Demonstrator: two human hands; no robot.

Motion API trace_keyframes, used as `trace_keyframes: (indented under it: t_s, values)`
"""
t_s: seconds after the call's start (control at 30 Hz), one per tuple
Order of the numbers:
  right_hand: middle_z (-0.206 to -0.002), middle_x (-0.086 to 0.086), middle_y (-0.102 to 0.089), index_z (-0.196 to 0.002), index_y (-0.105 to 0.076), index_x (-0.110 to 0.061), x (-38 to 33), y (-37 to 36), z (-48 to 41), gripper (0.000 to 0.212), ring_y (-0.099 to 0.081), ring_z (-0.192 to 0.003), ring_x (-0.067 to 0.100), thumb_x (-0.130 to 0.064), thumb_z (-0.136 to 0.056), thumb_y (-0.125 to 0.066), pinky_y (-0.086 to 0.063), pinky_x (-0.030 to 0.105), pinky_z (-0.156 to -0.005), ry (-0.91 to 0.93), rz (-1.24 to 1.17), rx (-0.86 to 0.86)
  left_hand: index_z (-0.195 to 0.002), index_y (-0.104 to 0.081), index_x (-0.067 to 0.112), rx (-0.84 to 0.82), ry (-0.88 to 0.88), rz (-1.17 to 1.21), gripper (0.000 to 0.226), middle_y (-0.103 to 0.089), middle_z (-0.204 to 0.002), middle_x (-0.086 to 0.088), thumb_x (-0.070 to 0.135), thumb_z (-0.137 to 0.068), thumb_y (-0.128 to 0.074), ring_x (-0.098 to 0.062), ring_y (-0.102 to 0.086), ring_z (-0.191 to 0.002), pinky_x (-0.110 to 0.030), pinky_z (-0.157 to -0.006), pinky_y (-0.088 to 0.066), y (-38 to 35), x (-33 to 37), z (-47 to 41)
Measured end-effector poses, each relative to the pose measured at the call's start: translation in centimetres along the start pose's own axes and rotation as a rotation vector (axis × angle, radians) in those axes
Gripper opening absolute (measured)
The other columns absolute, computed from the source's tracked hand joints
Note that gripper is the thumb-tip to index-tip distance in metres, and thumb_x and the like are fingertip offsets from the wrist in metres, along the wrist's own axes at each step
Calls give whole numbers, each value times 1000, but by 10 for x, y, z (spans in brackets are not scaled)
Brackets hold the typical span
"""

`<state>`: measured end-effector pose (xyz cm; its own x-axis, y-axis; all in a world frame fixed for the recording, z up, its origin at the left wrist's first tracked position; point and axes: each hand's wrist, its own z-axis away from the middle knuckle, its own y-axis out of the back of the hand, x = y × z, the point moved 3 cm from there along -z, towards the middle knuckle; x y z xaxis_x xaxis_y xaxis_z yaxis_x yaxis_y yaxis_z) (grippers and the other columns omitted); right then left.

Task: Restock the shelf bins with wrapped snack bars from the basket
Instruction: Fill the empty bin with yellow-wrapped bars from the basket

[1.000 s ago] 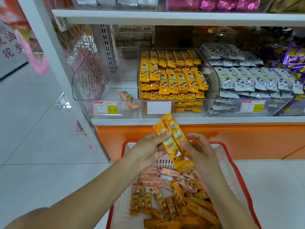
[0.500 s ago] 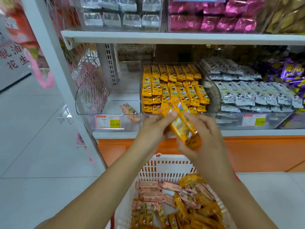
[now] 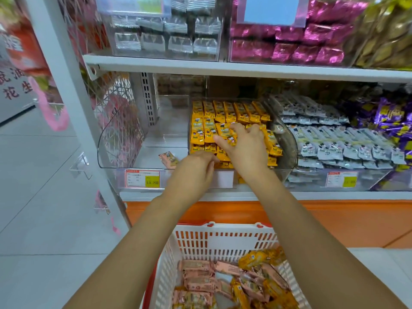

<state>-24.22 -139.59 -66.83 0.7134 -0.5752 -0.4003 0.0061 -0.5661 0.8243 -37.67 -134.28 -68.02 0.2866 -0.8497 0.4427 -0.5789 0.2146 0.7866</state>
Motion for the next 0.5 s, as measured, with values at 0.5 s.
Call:
trace_keyframes:
  t_s: [0.5]
  values:
    - [-55, -8, -46, -76, -67, -11, -2, 50, 22, 38, -46, -49, 1, -29, -101, -44, -30, 15, -49, 282, -211, -243, -117, -64, 11, 56, 79, -5, 28, -63, -116, -7, 11, -95, -46, -23, -59, -103, -29, -86, -42, 9, -5, -12]
